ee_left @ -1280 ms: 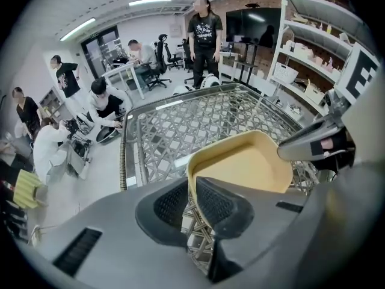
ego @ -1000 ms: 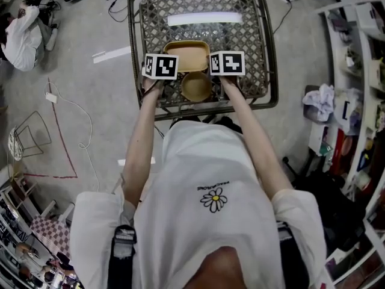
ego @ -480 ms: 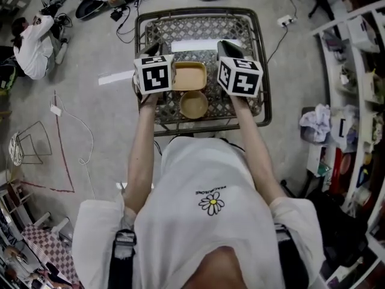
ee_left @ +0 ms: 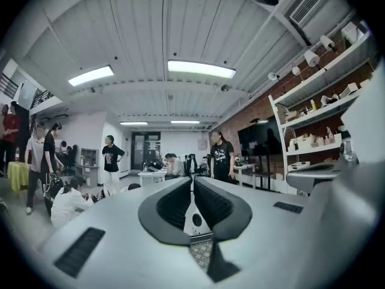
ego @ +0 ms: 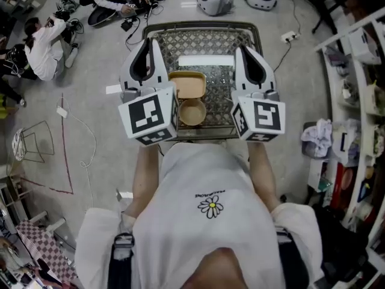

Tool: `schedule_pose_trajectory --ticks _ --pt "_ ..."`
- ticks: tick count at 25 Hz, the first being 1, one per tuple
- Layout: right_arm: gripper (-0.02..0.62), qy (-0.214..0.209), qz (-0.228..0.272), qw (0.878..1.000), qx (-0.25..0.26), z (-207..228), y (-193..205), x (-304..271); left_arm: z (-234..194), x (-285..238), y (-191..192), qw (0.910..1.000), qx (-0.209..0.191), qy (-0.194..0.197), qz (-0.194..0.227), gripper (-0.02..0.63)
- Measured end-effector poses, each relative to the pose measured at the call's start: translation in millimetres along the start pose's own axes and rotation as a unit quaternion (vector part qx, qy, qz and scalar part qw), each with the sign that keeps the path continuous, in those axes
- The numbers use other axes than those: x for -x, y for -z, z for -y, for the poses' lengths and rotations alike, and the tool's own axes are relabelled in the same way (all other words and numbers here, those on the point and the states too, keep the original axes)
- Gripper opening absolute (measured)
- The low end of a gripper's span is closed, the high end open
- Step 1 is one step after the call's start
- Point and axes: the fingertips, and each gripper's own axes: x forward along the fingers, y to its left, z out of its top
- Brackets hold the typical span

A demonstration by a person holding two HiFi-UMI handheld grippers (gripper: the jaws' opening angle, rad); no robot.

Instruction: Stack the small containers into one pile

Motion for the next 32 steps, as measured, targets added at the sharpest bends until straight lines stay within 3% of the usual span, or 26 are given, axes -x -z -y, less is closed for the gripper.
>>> schedule_pose_trajectory --ticks 6,32 --pt "0.037 0.03 0.046 0.998 0.013 6 -11 35 10 26 -8 0.9997 0.001 -0.003 0.023 0.041" --pt "0.034 0.008 0.014 1.0 0.0 14 9 34 8 29 7 0.9995 0.0 -0.032 0.002 0.041"
